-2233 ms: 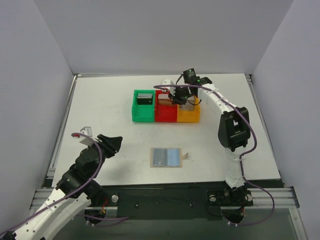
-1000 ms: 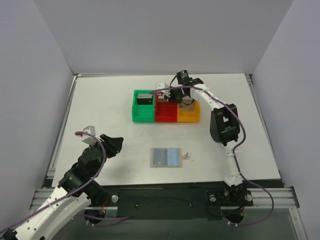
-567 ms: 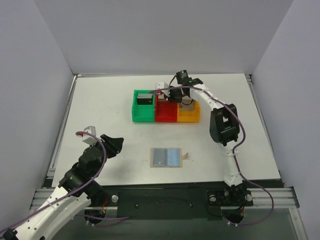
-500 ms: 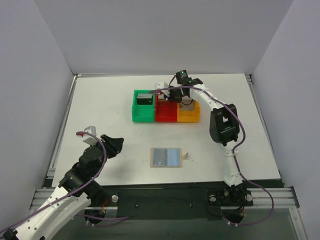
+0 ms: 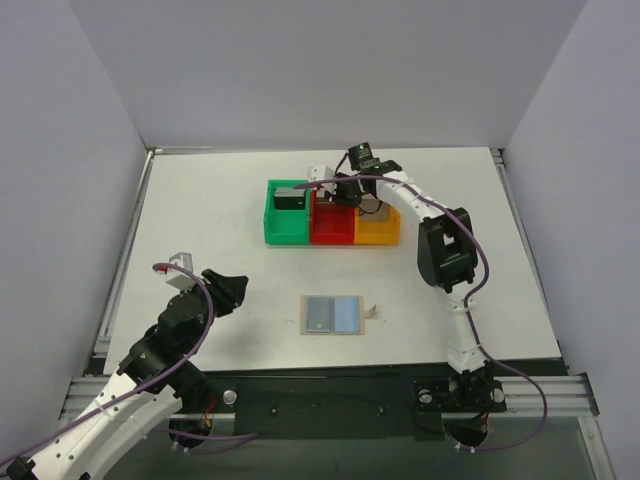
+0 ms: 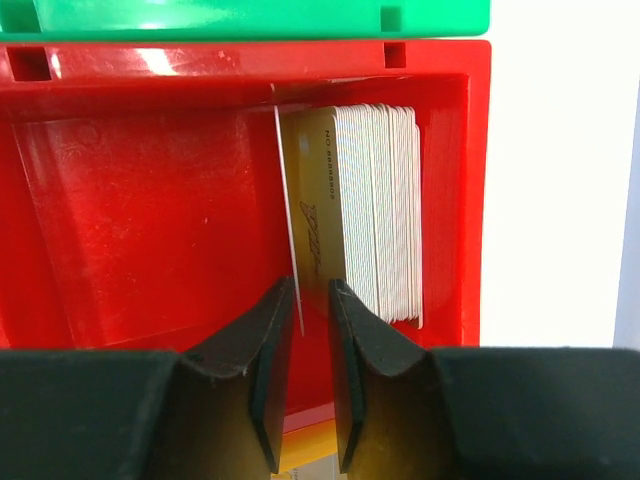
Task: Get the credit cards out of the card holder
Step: Place the credit card in the storage box, then remove the credit card from the card holder.
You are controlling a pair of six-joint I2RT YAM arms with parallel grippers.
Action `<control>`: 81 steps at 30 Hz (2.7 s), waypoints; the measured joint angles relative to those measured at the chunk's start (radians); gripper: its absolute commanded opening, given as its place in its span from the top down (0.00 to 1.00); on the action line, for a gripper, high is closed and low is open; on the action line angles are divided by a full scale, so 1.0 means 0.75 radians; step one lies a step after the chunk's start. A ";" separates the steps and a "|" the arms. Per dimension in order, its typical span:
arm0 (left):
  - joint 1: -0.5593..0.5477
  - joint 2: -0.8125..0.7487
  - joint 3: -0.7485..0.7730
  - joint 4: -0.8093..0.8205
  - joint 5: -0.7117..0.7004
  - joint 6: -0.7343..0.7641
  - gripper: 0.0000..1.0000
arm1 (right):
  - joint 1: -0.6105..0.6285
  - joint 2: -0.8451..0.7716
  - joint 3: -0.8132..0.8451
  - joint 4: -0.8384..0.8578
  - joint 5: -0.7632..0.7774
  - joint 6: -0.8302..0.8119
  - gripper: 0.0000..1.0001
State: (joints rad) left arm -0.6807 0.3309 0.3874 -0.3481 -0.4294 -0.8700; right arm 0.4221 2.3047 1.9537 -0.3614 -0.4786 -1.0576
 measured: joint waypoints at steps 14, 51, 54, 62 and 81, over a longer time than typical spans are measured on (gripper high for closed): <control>0.001 -0.003 0.000 -0.001 -0.001 0.001 0.50 | 0.008 0.000 -0.020 0.066 0.107 0.080 0.76; 0.000 -0.055 0.000 -0.001 0.000 0.002 0.48 | 0.038 -0.121 0.005 0.440 0.316 0.567 0.52; 0.001 -0.054 0.000 -0.001 0.006 0.004 0.34 | 0.054 -0.266 -0.174 0.497 0.335 0.721 0.32; 0.003 0.045 0.074 -0.038 0.111 0.038 0.13 | 0.309 -0.795 -0.548 0.443 0.450 1.143 0.00; 0.002 0.075 0.014 -0.141 0.484 -0.089 0.10 | 0.738 -1.530 -1.359 0.165 0.938 2.016 0.00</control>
State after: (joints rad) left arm -0.6792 0.3870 0.3981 -0.4538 -0.0666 -0.9363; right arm 0.9752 1.1568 0.9344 -0.2379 0.2253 0.4541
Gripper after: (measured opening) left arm 0.895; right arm 1.000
